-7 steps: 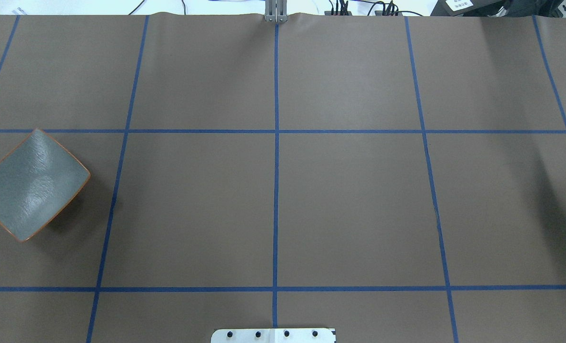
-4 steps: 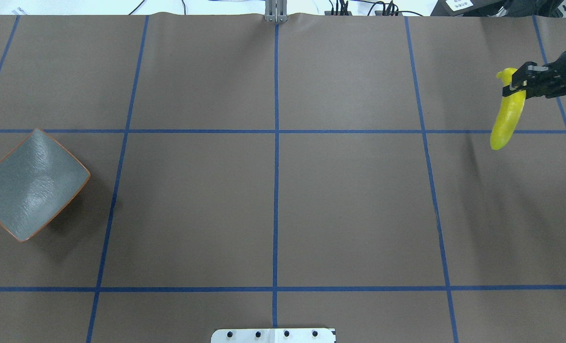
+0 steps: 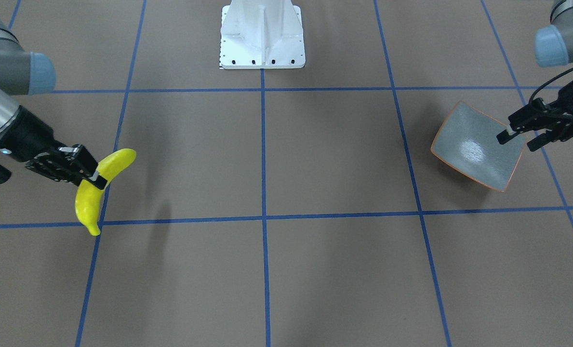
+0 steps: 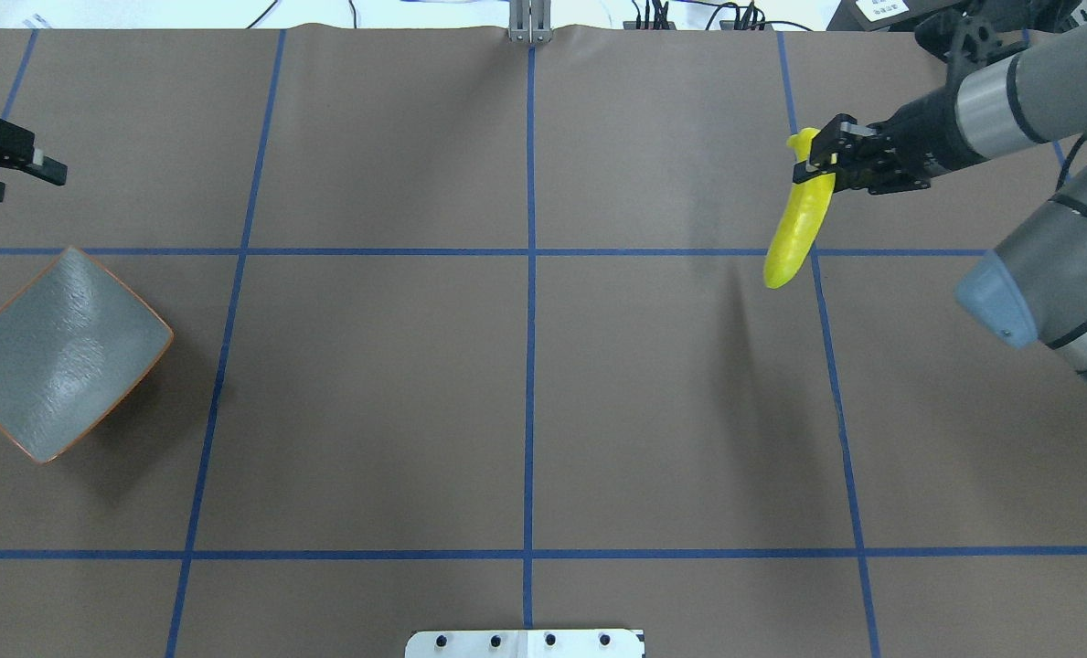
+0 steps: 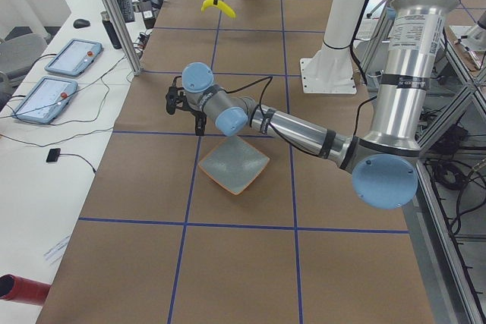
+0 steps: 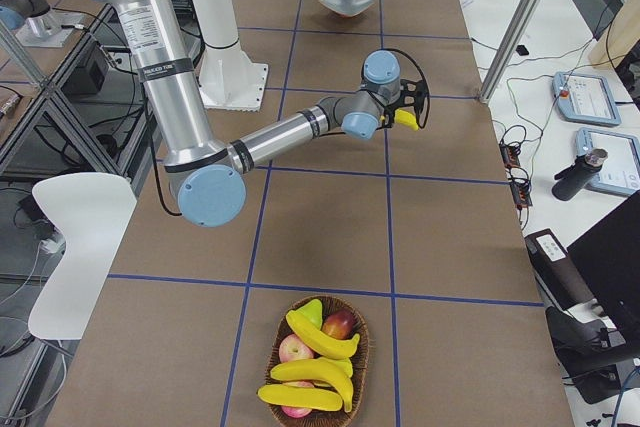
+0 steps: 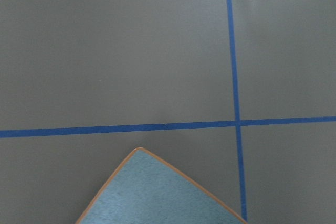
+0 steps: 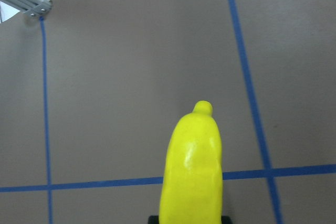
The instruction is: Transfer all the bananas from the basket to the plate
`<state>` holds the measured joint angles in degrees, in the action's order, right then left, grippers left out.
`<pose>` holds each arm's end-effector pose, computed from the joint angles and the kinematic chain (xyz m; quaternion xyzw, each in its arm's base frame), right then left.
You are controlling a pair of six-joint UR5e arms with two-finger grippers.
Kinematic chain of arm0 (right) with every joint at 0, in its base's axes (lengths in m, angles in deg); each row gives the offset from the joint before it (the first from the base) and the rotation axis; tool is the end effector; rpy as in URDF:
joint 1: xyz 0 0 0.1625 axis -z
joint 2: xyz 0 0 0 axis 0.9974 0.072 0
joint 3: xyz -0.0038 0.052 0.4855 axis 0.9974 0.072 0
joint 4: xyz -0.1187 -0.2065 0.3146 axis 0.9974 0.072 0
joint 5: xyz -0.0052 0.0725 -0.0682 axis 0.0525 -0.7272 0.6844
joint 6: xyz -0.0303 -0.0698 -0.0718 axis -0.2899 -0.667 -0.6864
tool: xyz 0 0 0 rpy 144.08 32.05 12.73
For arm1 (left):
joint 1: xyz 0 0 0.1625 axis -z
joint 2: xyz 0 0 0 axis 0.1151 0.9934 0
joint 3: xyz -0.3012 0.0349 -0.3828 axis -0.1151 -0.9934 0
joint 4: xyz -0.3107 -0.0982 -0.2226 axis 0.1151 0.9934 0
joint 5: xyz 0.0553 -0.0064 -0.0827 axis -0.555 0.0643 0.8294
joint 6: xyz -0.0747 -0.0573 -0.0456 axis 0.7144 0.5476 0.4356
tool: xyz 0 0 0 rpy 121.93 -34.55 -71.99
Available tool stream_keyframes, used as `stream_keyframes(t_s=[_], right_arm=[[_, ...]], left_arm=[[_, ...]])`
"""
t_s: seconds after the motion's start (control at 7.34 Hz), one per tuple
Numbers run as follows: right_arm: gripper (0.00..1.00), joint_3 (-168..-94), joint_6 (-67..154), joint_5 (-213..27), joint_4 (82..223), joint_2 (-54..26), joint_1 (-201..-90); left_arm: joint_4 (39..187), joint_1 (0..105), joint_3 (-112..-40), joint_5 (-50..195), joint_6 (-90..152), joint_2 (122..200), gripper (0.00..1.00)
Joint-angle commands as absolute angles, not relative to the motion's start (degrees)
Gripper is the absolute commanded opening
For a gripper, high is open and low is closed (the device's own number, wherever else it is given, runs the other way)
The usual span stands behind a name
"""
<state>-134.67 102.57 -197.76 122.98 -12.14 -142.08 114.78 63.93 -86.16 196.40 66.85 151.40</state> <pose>-0.2791 -0.5423 0.4117 0.0843 -0.5813 0.1152 0.8011 0.1356 -0.5261 0.4773 0.0546 0.5544 -0.0348 0.8297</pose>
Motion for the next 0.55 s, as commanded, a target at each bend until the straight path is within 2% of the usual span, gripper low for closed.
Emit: stream_keyframes(t_s=[0.0, 0.41], right_arm=[[0.0, -134.5, 111.9, -187.3, 111.5, -13.8, -133.4], [0.0, -134.5, 120.1, -176.0, 100.5, -15.3, -126.2]], left_arm=[[120.6, 59.0, -85.5, 196.3, 78.8, 155.5, 1.0], [122.4, 52.3, -85.5, 196.2, 79.3, 160.8, 1.0]])
